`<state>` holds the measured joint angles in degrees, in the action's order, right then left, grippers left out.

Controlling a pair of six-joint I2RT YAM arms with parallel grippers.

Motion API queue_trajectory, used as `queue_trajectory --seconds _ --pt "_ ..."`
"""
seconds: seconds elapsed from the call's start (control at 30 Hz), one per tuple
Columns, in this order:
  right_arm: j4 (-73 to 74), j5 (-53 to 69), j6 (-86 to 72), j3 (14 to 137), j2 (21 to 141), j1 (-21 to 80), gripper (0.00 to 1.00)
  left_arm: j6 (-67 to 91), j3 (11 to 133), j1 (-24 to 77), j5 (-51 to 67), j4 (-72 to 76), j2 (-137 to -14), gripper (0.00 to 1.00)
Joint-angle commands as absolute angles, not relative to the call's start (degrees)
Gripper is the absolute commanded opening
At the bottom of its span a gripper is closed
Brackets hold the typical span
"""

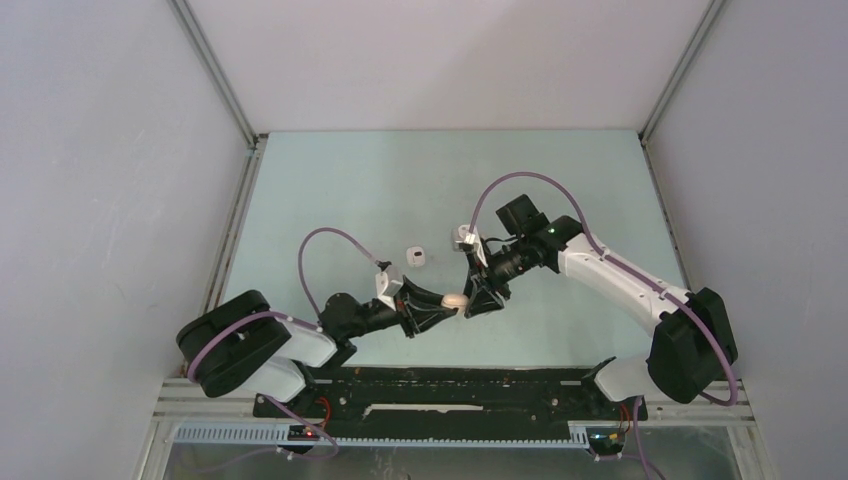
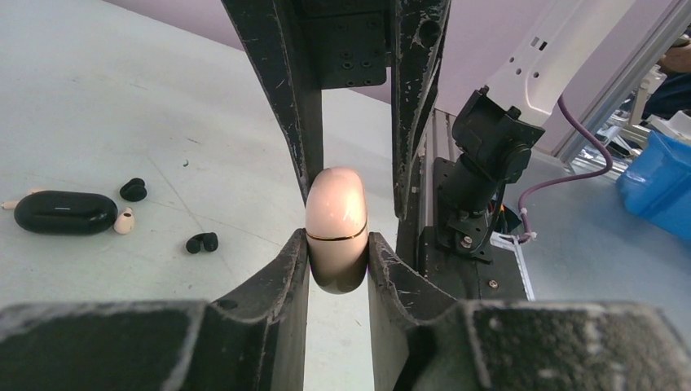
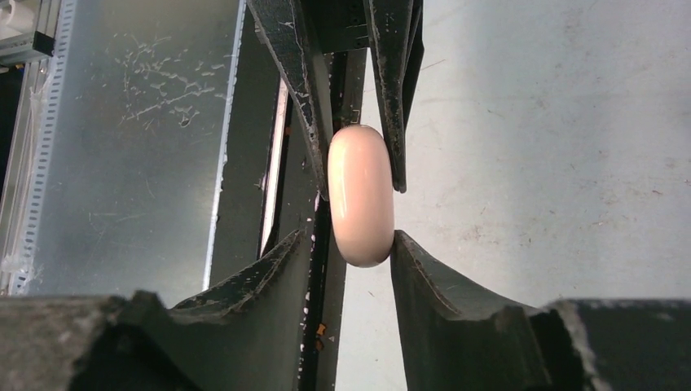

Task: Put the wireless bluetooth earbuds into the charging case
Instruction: Pass from the left arm to the right

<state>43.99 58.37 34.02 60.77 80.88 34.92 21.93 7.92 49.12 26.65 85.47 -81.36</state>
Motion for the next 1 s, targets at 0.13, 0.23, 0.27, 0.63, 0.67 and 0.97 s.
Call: queue_trajectory --seconds 0.13,0.23,0.27,0.63,0.67,0.97 --pt "42.54 58.11 34.34 61.74 80.06 35.27 0.32 19.63 10.13 50.16 26.84 84.19 -82.34 0.11" --pt "42.87 57.69 34.93 61.79 79.68 35.25 0.24 19.51 10.37 50.30 26.92 83.47 -82.52 0.17" --pt "42.93 57.18 35.22 61.79 79.39 35.29 0.20 19.45 10.63 50.32 27.02 82.71 -82.59 0.22" --pt "50.42 45.56 42.03 65.85 74.27 36.71 0.06 14.42 12.78 51.15 27.96 71.46 -79.90 0.35" --pt "51.13 44.25 42.35 66.46 74.17 37.40 0.06 14.49 12.88 51.20 28.61 71.80 -80.30 0.34" --pt "51.83 42.07 41.78 66.91 75.92 40.16 0.06 13.98 12.62 53.24 28.17 74.13 -81.20 0.40"
